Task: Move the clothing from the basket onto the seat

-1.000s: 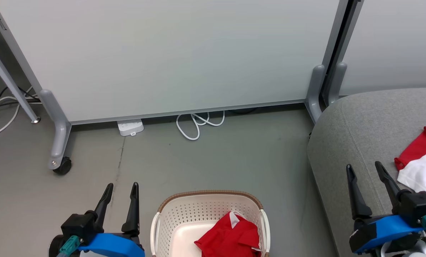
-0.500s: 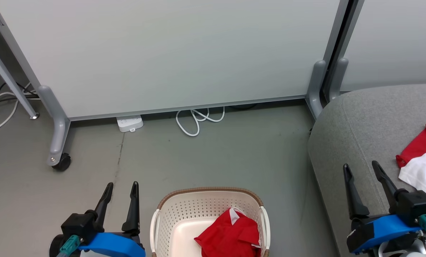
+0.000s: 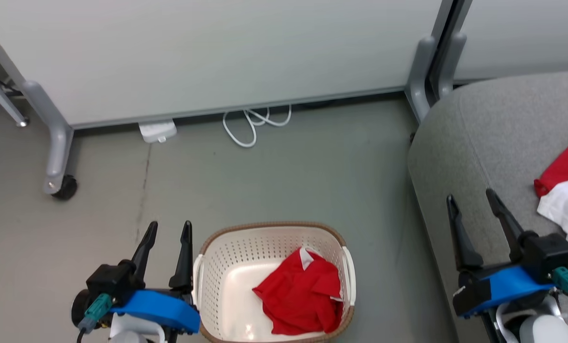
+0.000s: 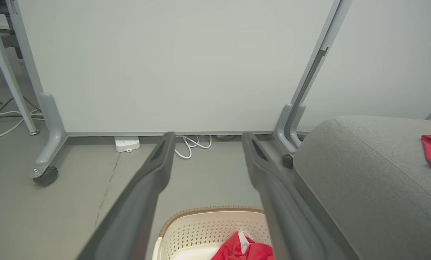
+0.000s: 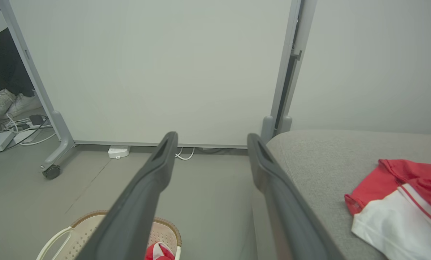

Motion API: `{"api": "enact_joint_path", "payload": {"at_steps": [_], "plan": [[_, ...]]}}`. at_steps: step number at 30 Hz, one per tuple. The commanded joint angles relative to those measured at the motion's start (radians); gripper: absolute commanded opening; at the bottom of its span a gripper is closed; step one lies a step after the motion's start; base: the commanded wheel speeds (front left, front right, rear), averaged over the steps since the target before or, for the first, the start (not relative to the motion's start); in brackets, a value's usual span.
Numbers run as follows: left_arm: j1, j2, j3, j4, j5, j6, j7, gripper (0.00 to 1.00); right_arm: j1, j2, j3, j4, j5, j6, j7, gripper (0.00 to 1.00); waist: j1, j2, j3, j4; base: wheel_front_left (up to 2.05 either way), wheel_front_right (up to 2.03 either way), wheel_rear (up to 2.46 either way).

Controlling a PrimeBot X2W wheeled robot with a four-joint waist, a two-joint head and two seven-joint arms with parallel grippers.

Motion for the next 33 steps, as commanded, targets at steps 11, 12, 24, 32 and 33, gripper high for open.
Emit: {"api": "enact_joint_path", "payload": {"at_steps": [11,12,24,32,33], "plan": [[-0.194,0.03,-0.068,0.081,-0.005,-0.002,-0.003,1.0,-0.234,0.001,0.11,-0.033,0.004,0.0,-0.031,1.0,0.0,-0.0001,0.342,-0.156,0.0,0.0,0.0],[-0.216,0.038,-0.083,0.102,-0.008,-0.002,-0.003,1.0,-0.258,0.001,0.121,-0.03,0.008,0.0,-0.038,1.0,0.0,-0.0001,0.369,-0.171,0.0,0.0,0.0],[-0.436,0.132,-0.278,0.35,-0.076,-0.002,-0.002,1.0,-0.437,0.001,0.203,0.031,0.078,0.0,-0.134,1.0,0.0,-0.0001,0.594,-0.332,0.0,0.0,0.0],[-0.534,0.18,-0.359,0.475,-0.121,-0.002,0.008,1.0,-0.487,0.002,0.233,0.051,0.134,0.0,-0.174,1.0,0.0,-0.0001,0.688,-0.417,0.0,0.0,0.0],[-0.545,0.186,-0.378,0.482,-0.126,-0.002,0.012,1.0,-0.493,0.002,0.237,0.052,0.145,0.0,-0.18,1.0,0.0,-0.0001,0.7,-0.426,0.0,0.0,0.0]]}}
